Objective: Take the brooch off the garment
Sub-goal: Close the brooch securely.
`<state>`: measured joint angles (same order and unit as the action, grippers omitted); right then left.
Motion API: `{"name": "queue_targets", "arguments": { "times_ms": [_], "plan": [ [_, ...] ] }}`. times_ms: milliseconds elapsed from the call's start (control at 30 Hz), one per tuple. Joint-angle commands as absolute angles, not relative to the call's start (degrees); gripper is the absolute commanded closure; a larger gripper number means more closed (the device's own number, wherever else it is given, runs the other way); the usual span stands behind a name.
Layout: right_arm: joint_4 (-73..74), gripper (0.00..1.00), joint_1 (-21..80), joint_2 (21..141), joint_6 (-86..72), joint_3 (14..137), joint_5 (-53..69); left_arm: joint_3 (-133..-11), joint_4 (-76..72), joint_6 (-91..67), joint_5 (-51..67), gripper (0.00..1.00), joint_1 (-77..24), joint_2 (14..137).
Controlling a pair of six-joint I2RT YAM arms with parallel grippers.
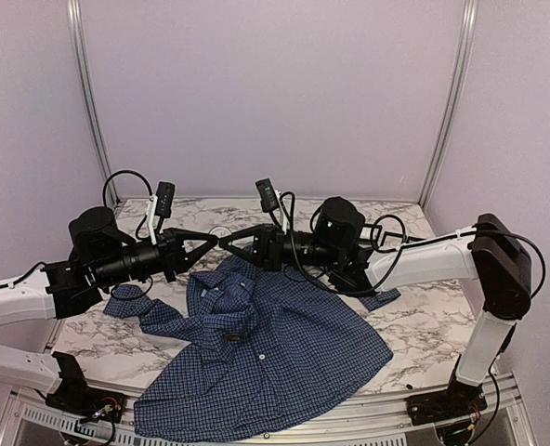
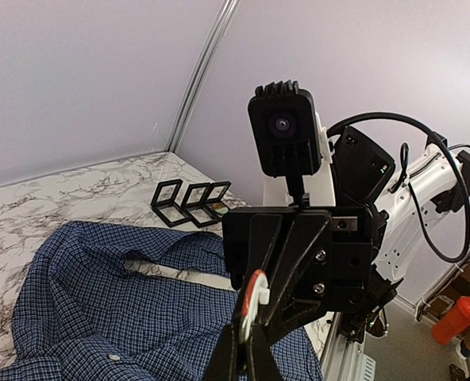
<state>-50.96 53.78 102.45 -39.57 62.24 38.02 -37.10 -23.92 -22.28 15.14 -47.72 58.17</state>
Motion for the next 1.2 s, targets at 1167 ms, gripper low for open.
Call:
{"name": "queue_targets", "arguments": {
  "times_ms": [1167],
  "plan": [
    [-51.6,0.94,53.9,104.0,-44.1,63.9,27.8,-32.0,-31.4,-24.3,3.7,1.0,-52.4,54.4]
  ]
}}
